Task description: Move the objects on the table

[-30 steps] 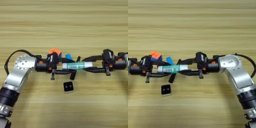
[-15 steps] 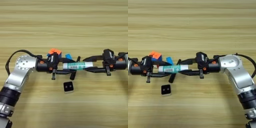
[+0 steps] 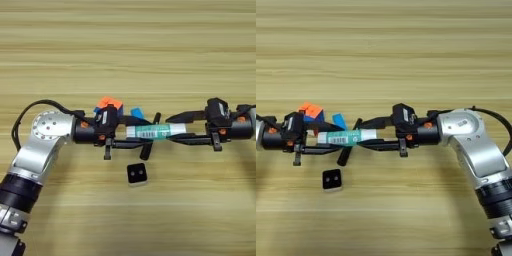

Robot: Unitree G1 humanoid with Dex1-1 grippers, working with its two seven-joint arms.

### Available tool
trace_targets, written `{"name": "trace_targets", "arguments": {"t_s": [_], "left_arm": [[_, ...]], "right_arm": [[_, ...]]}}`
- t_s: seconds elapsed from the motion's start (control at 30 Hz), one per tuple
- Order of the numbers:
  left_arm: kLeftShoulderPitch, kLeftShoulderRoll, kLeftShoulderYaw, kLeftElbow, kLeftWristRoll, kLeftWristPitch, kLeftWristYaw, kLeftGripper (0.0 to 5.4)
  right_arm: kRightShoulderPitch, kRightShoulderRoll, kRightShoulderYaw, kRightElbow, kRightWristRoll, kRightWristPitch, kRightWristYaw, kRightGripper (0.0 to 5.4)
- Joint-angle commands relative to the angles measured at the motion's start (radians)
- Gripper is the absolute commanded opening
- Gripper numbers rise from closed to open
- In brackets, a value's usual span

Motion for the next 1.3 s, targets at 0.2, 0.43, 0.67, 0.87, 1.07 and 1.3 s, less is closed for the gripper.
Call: {"name": "trace_targets", "arguments": {"t_s": [0.2,0.43,0.67,0.87,1.07,1.3], "left_arm": [[-0.018,-0.002,0.005,0.005,0.012,-0.009,0.019,1.62],[-0.018,-0.005,0.005,0.006,0.011,-0.011,0.02,1.62],[-0.02,-0.008,0.003,0.01,0.011,-0.015,0.028,2.46],[-0.022,-0.01,0.0,0.015,0.011,-0.02,0.034,3.13],[-0.022,-0.009,-0.002,0.015,0.01,-0.022,0.036,3.66],[-0.014,-0.003,0.001,-0.011,-0.002,-0.013,0.032,4.28]], "right_arm": [[-0.003,0.002,0.002,-0.012,0.003,-0.001,-0.002,1.66],[-0.002,0.003,0.002,-0.011,0.003,-0.003,-0.002,1.66],[-0.001,0.004,0.002,-0.01,0.003,-0.002,-0.003,1.63],[0.0,0.005,0.001,-0.006,0.003,-0.005,-0.002,1.63],[0.001,0.005,0.0,-0.006,0.003,-0.006,-0.004,1.63],[0.009,0.0,-0.02,0.022,0.006,-0.01,-0.008,1.63]]}}
